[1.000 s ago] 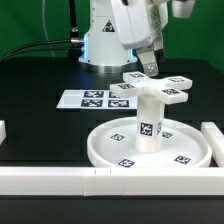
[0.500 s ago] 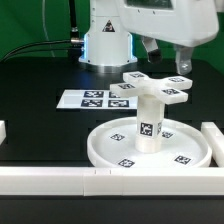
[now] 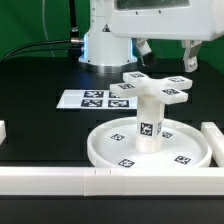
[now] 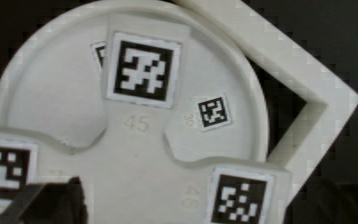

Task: Assemble round table

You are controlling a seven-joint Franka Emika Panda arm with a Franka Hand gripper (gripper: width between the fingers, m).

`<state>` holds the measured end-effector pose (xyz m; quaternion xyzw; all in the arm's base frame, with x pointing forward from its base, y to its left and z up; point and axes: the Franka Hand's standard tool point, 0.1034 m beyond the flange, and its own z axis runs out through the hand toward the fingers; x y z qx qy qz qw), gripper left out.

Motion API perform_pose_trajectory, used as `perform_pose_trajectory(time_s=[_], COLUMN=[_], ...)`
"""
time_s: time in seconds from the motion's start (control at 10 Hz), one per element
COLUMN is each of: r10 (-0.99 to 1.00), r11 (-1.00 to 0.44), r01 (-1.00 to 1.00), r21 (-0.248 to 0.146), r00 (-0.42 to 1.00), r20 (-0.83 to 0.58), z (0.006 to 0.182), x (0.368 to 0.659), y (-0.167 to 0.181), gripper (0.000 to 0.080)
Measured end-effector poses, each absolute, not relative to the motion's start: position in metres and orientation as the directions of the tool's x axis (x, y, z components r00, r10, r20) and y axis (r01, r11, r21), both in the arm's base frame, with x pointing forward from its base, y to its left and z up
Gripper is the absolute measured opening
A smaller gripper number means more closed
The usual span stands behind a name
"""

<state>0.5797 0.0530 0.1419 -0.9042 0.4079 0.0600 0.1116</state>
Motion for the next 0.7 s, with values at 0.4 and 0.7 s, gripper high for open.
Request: perform_pose_trajectory(time_s=[0.4,0.7], r10=[-0.304,-0.109], r11=[-0.937,-0.980], r01=[-0.317,-0.120], r21=[-0.146,-0.161], r00=[0.947,0.991], r20=[-0.106,-0.075], z=[0.1421,0.1414], x=[0.5810,0.5810], y=[0.0561,0.0563], gripper=[0.0649,0.0649])
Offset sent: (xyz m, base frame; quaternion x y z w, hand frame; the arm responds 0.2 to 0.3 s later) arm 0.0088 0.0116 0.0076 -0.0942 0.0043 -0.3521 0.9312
